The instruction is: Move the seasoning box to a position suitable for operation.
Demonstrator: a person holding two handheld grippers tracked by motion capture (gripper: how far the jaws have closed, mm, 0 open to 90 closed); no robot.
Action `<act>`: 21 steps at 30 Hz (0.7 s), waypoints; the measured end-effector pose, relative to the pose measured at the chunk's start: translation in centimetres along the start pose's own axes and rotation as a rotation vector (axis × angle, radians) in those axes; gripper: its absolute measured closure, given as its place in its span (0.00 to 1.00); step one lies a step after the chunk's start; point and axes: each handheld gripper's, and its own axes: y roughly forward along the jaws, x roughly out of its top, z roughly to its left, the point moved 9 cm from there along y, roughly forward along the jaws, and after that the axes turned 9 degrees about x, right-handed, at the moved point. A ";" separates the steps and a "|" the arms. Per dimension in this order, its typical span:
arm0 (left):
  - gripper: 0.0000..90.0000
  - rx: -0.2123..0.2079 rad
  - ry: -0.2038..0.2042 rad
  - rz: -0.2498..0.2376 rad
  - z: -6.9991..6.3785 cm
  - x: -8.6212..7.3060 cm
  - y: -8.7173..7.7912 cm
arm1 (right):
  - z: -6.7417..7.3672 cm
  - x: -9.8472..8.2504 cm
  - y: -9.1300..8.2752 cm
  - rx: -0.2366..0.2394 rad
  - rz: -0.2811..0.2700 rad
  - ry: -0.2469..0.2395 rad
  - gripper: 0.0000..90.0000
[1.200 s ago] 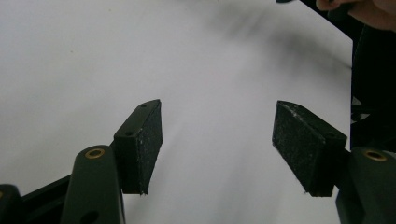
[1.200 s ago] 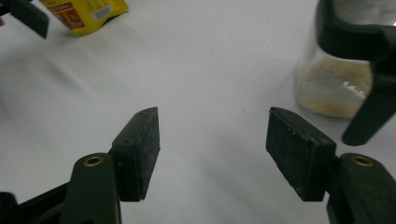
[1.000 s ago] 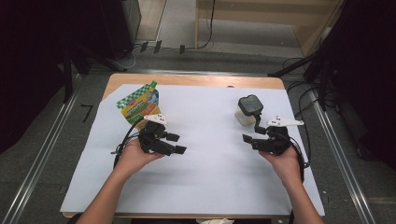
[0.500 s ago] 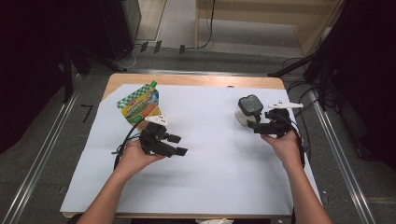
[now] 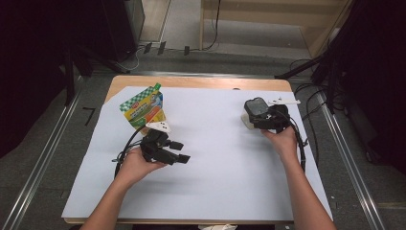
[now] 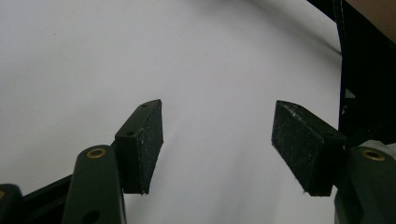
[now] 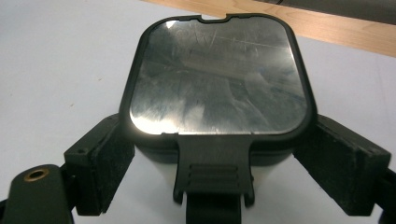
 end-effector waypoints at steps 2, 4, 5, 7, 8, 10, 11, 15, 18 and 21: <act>0.39 0.002 -0.004 -0.002 0.0 -0.1 -0.1 | -0.1 0.0 0.5 0.005 -0.003 0.010 0.16; 0.39 0.002 -0.010 -0.004 -0.1 -0.3 -0.3 | 0.0 -0.1 1.0 -0.006 0.007 0.002 0.15; 0.39 0.002 -0.014 -0.007 -0.1 -0.3 -0.4 | -0.1 -0.1 1.3 -0.018 0.006 -0.006 0.15; 0.39 0.004 -0.018 -0.010 0.0 -0.4 -0.5 | -0.1 0.0 1.6 -0.028 -0.001 -0.009 0.16; 0.39 0.003 -0.023 -0.012 0.0 -0.5 -0.6 | -0.2 0.1 1.7 -0.033 -0.009 -0.009 0.16; 0.39 0.004 -0.026 -0.014 0.1 -0.6 -0.7 | -0.2 0.1 2.1 -0.042 -0.019 -0.002 0.15; 0.39 0.005 -0.026 -0.012 0.1 -0.6 -0.8 | -0.2 0.0 2.3 -0.045 -0.022 -0.007 0.15; 0.39 0.007 -0.033 -0.011 0.1 -0.7 -0.8 | -0.4 -0.1 2.9 -0.045 -0.041 0.010 0.16; 0.39 0.006 -0.032 -0.009 0.1 -0.8 -0.8 | -0.4 -0.1 2.9 -0.044 -0.045 0.006 0.17; 0.39 0.006 -0.033 -0.010 0.1 -0.8 -0.8 | -0.4 -0.1 2.8 -0.047 -0.042 -0.010 0.18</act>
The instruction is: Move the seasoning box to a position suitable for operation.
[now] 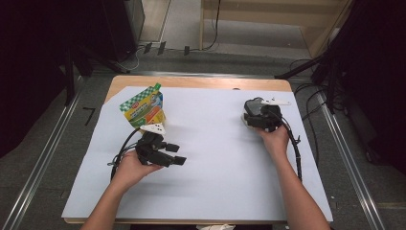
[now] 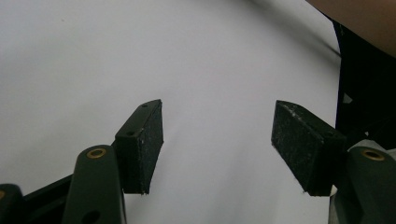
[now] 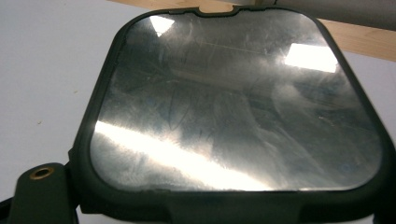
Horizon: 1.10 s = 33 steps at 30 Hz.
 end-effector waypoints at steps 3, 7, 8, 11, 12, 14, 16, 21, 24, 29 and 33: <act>0.39 -0.001 0.000 -0.001 0.0 0.0 0.0 | -0.1 0.1 -0.2 -0.005 -0.004 -0.010 0.18; 0.39 0.001 0.000 -0.001 0.1 0.0 -0.1 | -0.1 0.2 -0.4 0.004 -0.006 0.002 0.19; 0.39 0.001 0.000 -0.001 0.1 0.0 -0.1 | -0.1 0.2 -0.4 0.004 -0.006 0.002 0.19; 0.39 -0.001 -0.002 -0.004 0.1 0.0 -0.2 | -0.1 0.3 -0.7 0.003 -0.009 0.005 0.19; 0.39 -0.002 -0.002 -0.005 0.2 0.0 -0.2 | 0.0 0.4 -0.8 0.008 -0.013 0.003 0.19; 0.39 0.000 -0.001 -0.003 0.2 0.0 -0.2 | 0.2 0.6 -1.1 0.016 -0.015 0.007 0.19; 0.39 -0.001 -0.004 0.000 0.3 0.0 -0.2 | 0.5 0.8 -1.5 0.023 -0.021 -0.001 0.19; 0.39 -0.006 -0.005 0.013 0.3 0.1 0.0 | 1.8 1.0 -2.8 0.067 -0.028 -0.007 0.19; 0.39 -0.007 -0.005 0.015 0.3 0.1 0.0 | 2.3 1.1 -3.1 0.085 -0.028 -0.013 0.19; 0.38 -0.003 0.001 0.030 0.4 0.2 0.2 | 3.7 1.0 -4.0 0.131 -0.035 -0.021 0.19; 0.38 -0.003 -0.003 0.031 0.5 0.3 0.3 | 5.2 0.7 -4.4 0.169 -0.030 -0.049 0.19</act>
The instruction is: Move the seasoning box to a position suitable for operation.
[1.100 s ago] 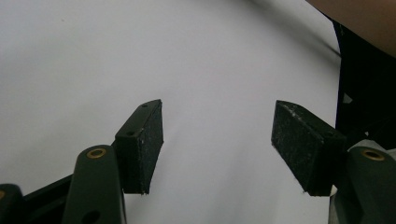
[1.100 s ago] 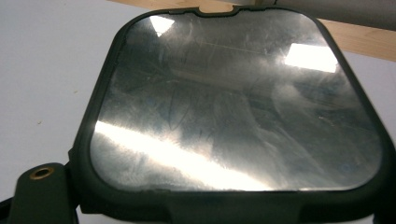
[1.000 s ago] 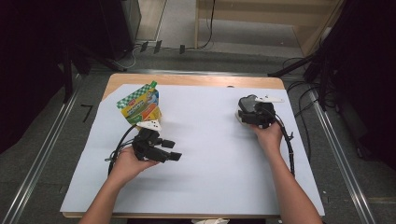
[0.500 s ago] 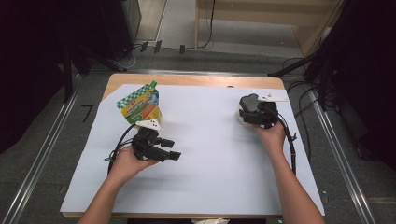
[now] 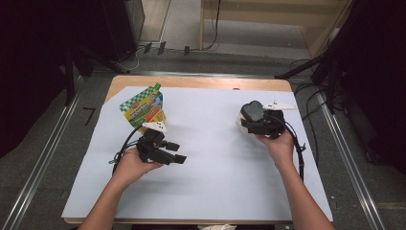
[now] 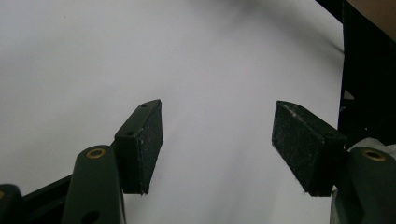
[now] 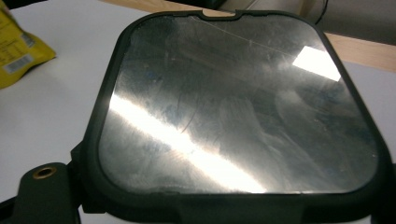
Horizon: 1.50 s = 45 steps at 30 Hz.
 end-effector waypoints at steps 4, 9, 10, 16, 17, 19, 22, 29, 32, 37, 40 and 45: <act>0.38 -0.002 -0.001 0.002 0.1 0.1 0.1 | 1.7 -0.2 0.1 0.037 0.012 -0.028 0.19; 0.38 -0.004 -0.014 0.000 0.3 0.2 0.1 | 4.6 -0.7 0.6 0.098 0.047 -0.067 0.19; 0.38 -0.004 -0.014 0.000 0.3 0.2 0.1 | 4.6 -0.7 0.6 0.098 0.047 -0.067 0.19; 0.38 -0.007 -0.021 -0.006 0.4 0.3 0.0 | 7.1 -1.3 0.9 0.153 0.069 -0.097 0.19; 0.38 -0.006 -0.022 -0.005 0.4 0.3 0.0 | 7.6 -1.5 0.9 0.165 0.072 -0.099 0.19; 0.38 -0.004 -0.022 -0.005 0.5 0.3 -0.1 | 8.5 -1.9 1.0 0.186 0.086 -0.112 0.19; 0.38 -0.002 -0.023 -0.007 0.6 0.3 -0.1 | 10.1 -2.4 1.4 0.233 0.100 -0.143 0.19; 0.38 -0.003 -0.027 -0.009 0.6 0.3 -0.1 | 13.6 -3.6 2.9 0.327 0.148 -0.206 0.19; 0.38 -0.003 -0.026 -0.009 0.6 0.3 -0.1 | 14.6 -4.2 3.5 0.347 0.170 -0.221 0.19; 0.38 -0.005 -0.028 -0.012 0.6 0.3 -0.2 | 16.1 -4.9 4.1 0.388 0.193 -0.246 0.19; 0.38 -0.005 -0.027 -0.012 0.6 0.4 -0.1 | 16.9 -5.2 4.4 0.406 0.207 -0.263 0.19; 0.38 -0.002 -0.025 -0.010 0.5 0.3 0.0 | 17.0 -5.4 4.5 0.408 0.200 -0.301 0.19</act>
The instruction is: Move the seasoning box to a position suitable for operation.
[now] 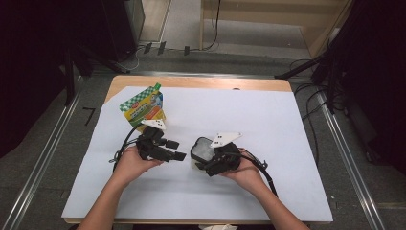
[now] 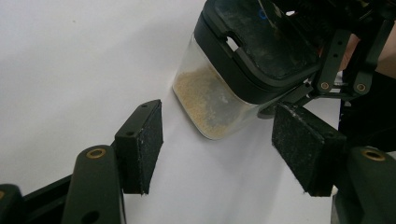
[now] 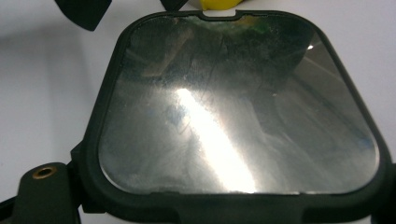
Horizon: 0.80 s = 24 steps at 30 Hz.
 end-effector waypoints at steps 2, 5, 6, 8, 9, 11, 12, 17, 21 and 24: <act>0.38 -0.001 -0.001 -0.001 0.0 0.0 0.0 | 0.1 -0.2 -0.1 0.000 0.011 -0.009 0.18; 0.38 -0.001 0.000 -0.001 0.0 0.0 0.0 | 0.2 -0.3 -0.1 0.002 0.026 -0.015 0.18; 0.38 0.000 0.001 -0.001 0.0 0.0 0.0 | 0.3 -0.3 -0.2 0.006 0.036 -0.018 0.17; 0.38 0.001 0.002 -0.002 0.0 0.0 0.0 | 0.4 -0.3 -0.3 0.009 0.038 -0.021 0.17; 0.38 0.001 0.003 -0.003 0.0 0.0 0.0 | 0.5 -0.1 -0.4 0.004 0.029 -0.019 0.16; 0.38 0.001 0.003 -0.004 0.0 0.0 0.0 | 0.5 -0.1 -1.0 0.008 0.017 -0.010 0.16; 0.38 -0.001 0.002 -0.006 0.0 0.0 0.0 | 0.6 -0.1 -1.3 0.010 0.018 -0.007 0.17; 0.38 -0.005 0.001 -0.002 -0.2 0.0 0.0 | 0.9 -0.4 -3.2 0.006 0.003 0.026 0.19; 0.38 -0.009 0.003 -0.002 -0.3 0.1 -0.1 | 1.3 -1.0 -4.8 0.011 -0.018 0.058 0.23; 0.38 -0.009 0.007 -0.001 -0.3 0.1 0.0 | 1.4 -1.4 -6.0 0.002 -0.031 0.083 0.25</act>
